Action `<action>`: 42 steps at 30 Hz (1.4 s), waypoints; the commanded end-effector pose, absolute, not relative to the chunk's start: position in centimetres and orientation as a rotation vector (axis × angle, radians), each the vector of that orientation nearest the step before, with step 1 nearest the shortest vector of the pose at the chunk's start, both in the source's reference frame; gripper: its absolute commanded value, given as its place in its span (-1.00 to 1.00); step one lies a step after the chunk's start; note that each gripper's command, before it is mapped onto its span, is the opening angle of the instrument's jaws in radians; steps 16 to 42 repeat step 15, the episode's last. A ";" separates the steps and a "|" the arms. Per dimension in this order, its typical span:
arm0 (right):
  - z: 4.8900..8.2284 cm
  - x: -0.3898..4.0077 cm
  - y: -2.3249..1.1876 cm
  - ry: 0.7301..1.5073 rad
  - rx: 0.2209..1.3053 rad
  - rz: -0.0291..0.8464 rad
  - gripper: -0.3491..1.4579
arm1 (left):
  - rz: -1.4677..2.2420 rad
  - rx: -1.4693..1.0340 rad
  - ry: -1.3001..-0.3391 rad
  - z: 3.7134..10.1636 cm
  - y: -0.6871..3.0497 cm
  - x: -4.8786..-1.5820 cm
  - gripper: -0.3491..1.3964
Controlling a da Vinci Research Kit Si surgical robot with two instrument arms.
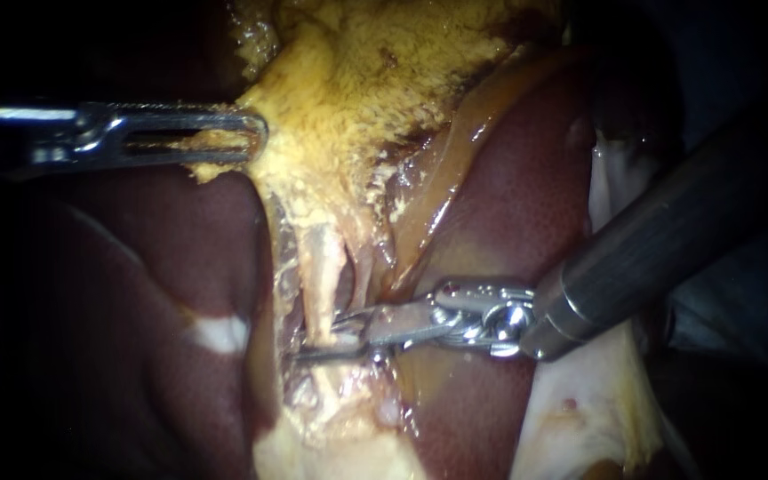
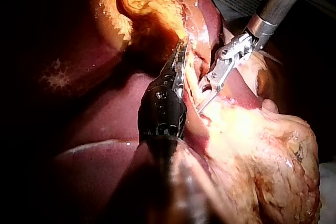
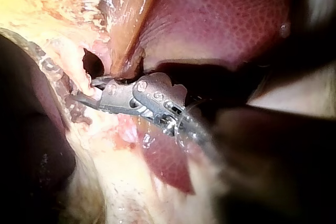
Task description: Clipping first clip left tube
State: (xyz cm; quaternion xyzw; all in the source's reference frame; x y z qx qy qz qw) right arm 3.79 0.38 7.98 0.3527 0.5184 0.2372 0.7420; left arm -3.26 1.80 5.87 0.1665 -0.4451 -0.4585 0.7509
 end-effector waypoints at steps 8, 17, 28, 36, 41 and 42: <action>7.98 3.78 0.38 1.136 0.773 0.520 -1.00 | -1.000 0.364 -0.973 5.88 1.81 -3.25 -1.00; 7.98 3.76 0.38 1.136 0.773 0.519 -1.00 | -1.000 0.365 -0.973 5.89 1.81 -3.25 -1.00; 7.98 3.76 0.38 1.136 0.773 0.519 -1.00 | -1.000 0.365 -0.973 5.89 1.81 -3.25 -1.00; 7.98 3.76 0.38 1.136 0.773 0.519 -1.00 | -1.000 0.365 -0.973 5.89 1.81 -3.25 -1.00; 7.98 3.76 0.38 1.136 0.773 0.519 -1.00 | -1.000 0.365 -0.973 5.89 1.81 -3.25 -1.00; 7.98 3.76 0.38 1.136 0.773 0.519 -1.00 | -1.000 0.365 -0.973 5.89 1.81 -3.25 -1.00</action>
